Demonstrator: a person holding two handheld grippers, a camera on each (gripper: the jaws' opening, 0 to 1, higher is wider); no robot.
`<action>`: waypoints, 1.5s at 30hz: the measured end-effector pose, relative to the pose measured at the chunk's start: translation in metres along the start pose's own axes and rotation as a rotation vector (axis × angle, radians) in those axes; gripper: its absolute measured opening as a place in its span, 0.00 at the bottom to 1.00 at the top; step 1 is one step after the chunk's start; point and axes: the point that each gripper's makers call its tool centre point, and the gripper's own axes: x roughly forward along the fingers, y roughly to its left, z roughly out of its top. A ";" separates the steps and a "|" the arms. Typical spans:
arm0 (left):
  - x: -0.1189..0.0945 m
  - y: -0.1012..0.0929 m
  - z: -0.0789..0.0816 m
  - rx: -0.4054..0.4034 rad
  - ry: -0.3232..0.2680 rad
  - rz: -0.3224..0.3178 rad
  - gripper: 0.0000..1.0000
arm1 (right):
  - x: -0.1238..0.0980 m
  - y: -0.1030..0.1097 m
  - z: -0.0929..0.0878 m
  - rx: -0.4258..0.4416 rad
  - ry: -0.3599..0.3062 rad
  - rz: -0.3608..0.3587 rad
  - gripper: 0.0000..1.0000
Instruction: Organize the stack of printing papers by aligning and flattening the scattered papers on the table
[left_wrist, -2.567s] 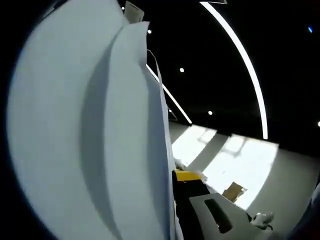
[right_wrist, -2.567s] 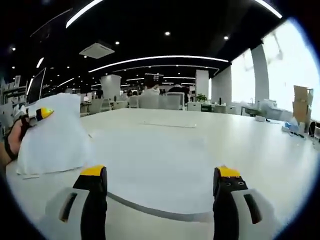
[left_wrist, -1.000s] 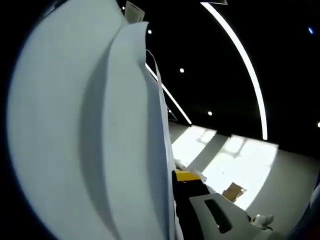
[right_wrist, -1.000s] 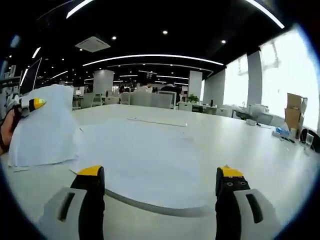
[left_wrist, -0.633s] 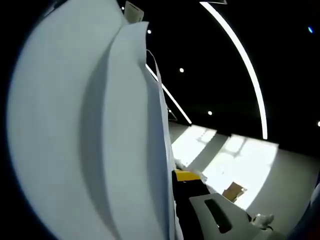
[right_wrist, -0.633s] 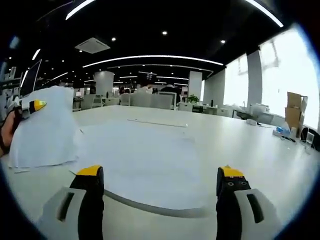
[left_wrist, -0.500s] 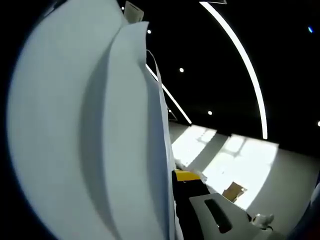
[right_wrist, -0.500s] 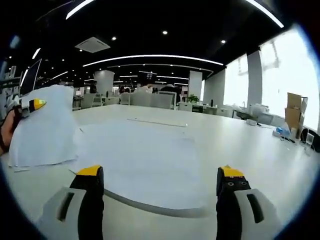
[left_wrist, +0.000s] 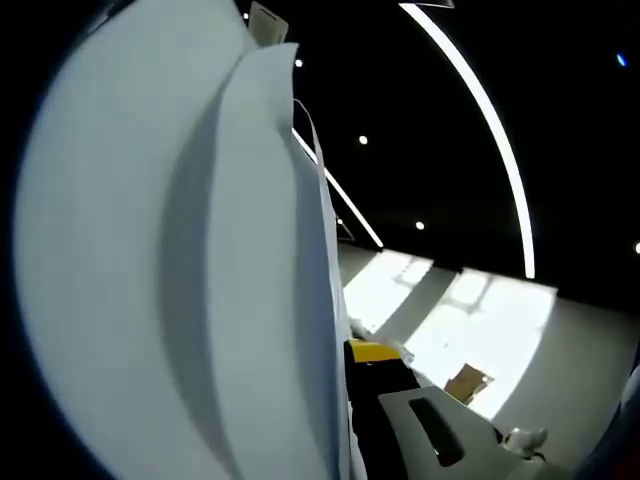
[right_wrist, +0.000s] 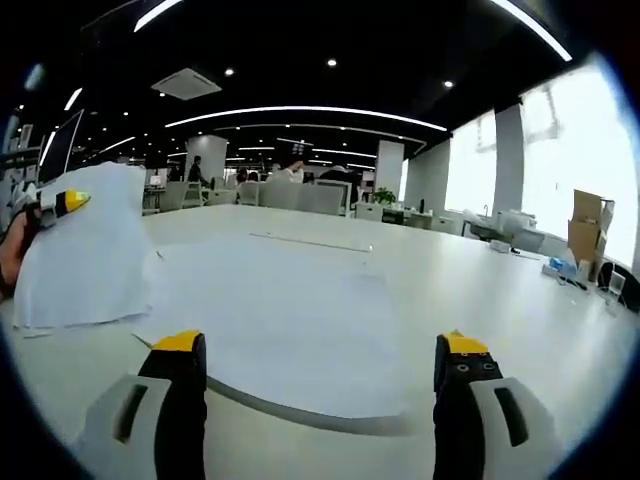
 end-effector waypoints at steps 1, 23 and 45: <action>0.000 0.000 0.000 0.000 0.000 0.000 0.06 | 0.000 0.000 0.000 0.000 0.000 -0.001 0.90; 0.000 0.000 0.000 -0.001 0.000 0.001 0.06 | -0.001 0.000 -0.003 -0.012 0.016 0.004 0.90; 0.000 0.000 0.000 -0.005 -0.002 0.001 0.06 | -0.003 0.001 -0.003 -0.004 0.010 0.008 0.88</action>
